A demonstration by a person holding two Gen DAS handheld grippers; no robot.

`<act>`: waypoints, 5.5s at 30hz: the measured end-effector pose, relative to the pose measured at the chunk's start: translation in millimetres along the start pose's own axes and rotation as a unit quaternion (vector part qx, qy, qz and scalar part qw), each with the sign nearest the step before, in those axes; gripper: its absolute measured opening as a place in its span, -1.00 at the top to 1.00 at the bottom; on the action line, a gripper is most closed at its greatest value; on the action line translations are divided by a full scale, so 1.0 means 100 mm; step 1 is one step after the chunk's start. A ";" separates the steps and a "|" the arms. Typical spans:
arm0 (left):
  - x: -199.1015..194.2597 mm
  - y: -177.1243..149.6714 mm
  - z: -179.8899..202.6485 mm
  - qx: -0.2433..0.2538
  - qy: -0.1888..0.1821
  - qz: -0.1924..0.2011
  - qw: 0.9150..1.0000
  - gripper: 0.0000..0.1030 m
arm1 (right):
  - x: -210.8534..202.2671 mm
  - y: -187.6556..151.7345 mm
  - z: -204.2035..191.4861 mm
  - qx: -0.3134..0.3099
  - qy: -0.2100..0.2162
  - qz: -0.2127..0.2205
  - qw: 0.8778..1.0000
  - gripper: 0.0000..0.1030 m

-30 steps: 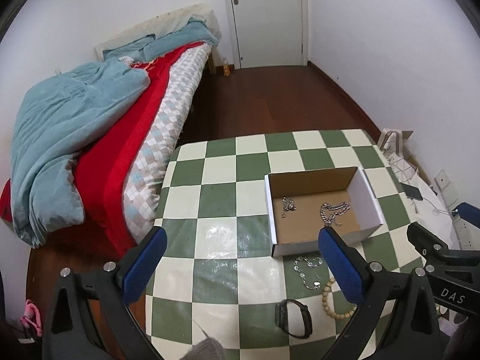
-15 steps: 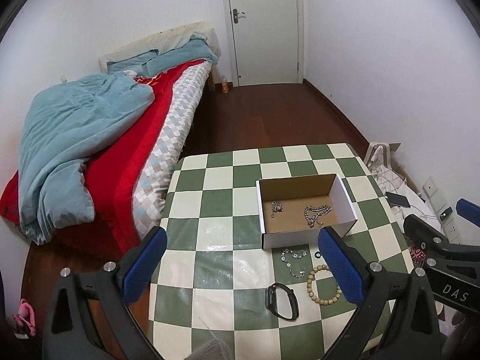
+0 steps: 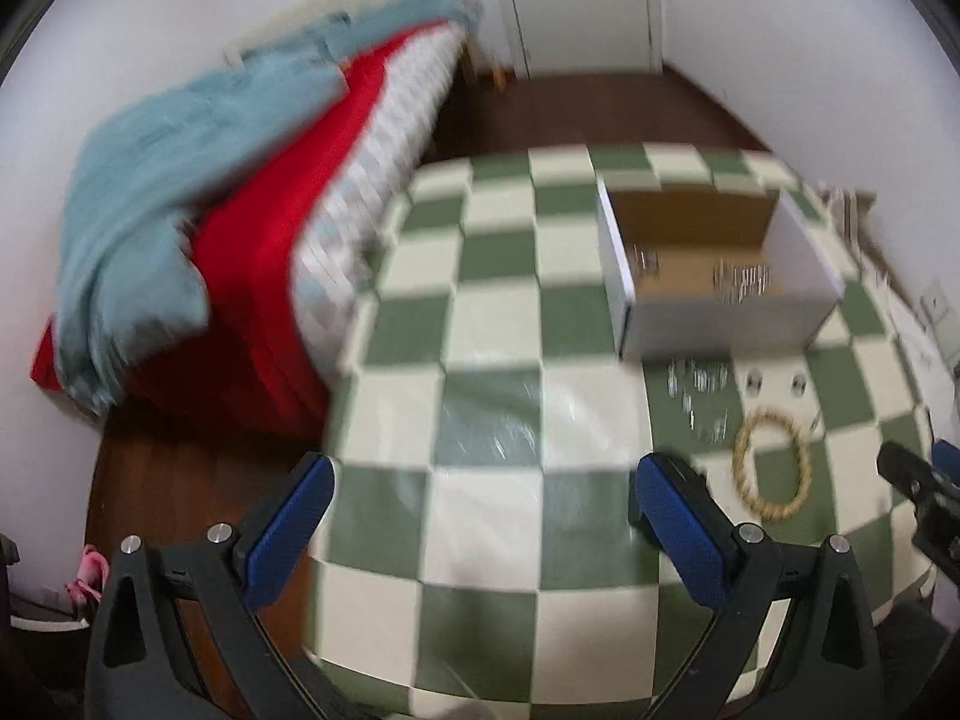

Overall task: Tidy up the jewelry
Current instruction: 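Grasp the black watch band with the left gripper while the right gripper grasps the wooden bead bracelet, then carry the watch band and bead bracelet into the box and open both grippers, then raise both grippers away from the box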

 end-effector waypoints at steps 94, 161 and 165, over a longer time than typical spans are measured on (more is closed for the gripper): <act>0.40 1.28 1.20 0.039 -0.132 -0.084 0.987 0.81 | 0.52 1.69 -0.04 -0.023 0.106 0.028 0.994 0.82; -1.10 0.64 0.30 -0.060 -0.106 0.110 0.986 -1.00 | -0.85 0.64 0.14 -0.054 -0.071 0.094 0.992 -1.00; -0.83 0.49 0.15 -0.071 -0.061 0.100 0.991 -1.00 | -0.74 0.45 0.15 -0.042 -0.058 0.088 0.994 -0.98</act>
Point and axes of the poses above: each gripper's, at about its wrist camera, not at the fingertips, and x roughly the way its jaws point, z to its right, y to its top, the point moved 9 cm from there along x, roughly the way its jaws point, and after that the axes turned 14 degrees about -x, right-handed, at the moved point
